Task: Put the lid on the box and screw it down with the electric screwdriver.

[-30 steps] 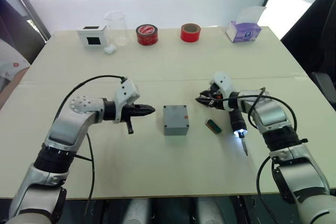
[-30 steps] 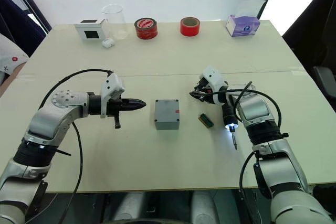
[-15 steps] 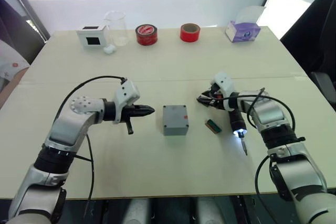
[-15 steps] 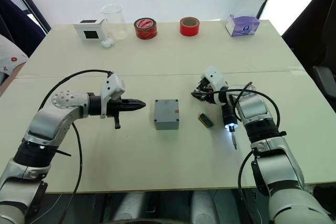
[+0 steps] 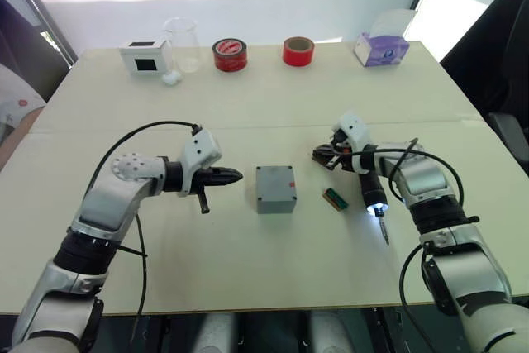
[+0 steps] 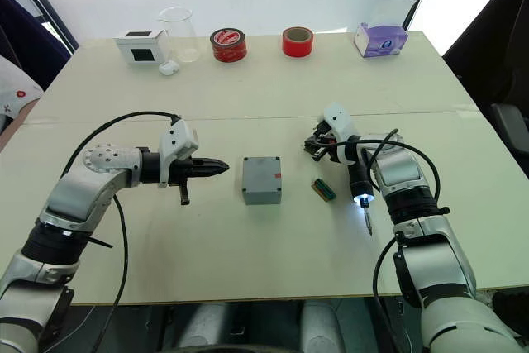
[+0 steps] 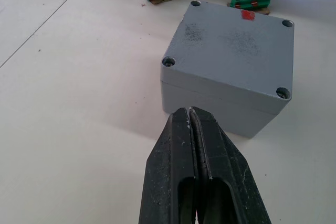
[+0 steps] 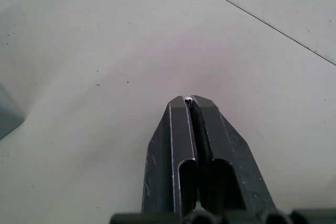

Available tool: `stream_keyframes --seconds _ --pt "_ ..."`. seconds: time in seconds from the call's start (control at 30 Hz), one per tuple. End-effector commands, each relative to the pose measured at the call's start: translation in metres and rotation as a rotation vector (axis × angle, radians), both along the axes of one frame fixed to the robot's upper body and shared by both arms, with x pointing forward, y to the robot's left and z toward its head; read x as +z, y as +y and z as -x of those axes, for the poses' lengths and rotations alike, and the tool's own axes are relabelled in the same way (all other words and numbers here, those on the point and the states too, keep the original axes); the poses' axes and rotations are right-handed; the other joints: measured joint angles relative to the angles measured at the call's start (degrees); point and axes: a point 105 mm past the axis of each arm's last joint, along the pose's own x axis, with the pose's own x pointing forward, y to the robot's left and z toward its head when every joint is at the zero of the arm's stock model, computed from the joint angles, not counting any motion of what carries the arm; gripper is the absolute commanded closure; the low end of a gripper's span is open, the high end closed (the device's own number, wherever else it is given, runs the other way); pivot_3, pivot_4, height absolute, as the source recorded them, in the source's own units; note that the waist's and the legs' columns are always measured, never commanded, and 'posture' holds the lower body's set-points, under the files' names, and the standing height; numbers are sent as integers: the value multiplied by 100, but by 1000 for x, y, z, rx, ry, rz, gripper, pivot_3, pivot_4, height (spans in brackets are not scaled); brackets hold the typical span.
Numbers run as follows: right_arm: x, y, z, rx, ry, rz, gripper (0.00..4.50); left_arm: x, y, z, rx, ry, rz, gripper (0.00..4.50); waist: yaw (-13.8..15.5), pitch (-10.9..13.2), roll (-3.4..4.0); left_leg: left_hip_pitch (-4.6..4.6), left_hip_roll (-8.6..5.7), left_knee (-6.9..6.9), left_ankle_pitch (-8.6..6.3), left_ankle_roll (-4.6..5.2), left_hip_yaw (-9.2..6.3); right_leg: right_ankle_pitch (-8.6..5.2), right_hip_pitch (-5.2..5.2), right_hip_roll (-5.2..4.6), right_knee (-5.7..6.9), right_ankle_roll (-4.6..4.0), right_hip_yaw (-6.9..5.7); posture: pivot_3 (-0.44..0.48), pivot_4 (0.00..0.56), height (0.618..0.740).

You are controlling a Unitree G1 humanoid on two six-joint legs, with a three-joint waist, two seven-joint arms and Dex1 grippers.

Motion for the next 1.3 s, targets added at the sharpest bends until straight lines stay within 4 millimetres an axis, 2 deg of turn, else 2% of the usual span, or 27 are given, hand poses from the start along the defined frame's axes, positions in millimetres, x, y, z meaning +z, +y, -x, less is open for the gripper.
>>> stream_keyframes --seconds 0.03,0.37,0.53,0.6,0.9,1.0,1.17,1.3 --pt "21 3 -3 12 -66 -16 4484 9 0 0 -16 -39 -5 4500 -26 0 0 0 0 0 0 0 0 0 0 0 0 0 0 0 150 740" --pt "43 2 2 -26 -83 -115 4484 13 -1 2 -15 -31 34 4500 -35 0 1 0 3 -3 -1 3 0 0 0 0 3 0 0 0 150 740" --pt "61 9 13 8 -137 -142 4484 28 -5 8 -35 -26 108 4500 -37 0 1 -1 5 -3 -8 13 -1 0 -1 0 3 0 0 0 150 740" --pt "59 11 16 7 -141 -127 4484 28 -4 9 -35 -27 101 4500 -37 0 1 0 5 -3 -10 18 -2 0 0 0 4 0 1 0 150 740" --pt "16 13 9 -64 -19 -102 4484 25 -7 8 -39 -24 91 4500 -40 0 1 0 2 -3 -9 16 -1 0 -1 1 3 0 1 0 150 740" --pt "23 14 4 -97 -15 -179 4484 24 -7 7 -38 -25 91 4500 -37 0 1 0 2 -3 -2 3 0 0 1 0 3 0 1 0 150 740" --pt "15 14 10 -18 -98 4 4484 21 -6 8 -37 -21 87 4500 -35 1 1 0 1 -3 -2 3 -1 0 0 0 3 0 1 0 150 740" --pt "21 16 10 5 -134 14 4484 19 -7 8 -37 -20 82 4500 -52 1 1 0 0 -3 -11 18 -1 0 -1 0 1 0 1 0 150 740"
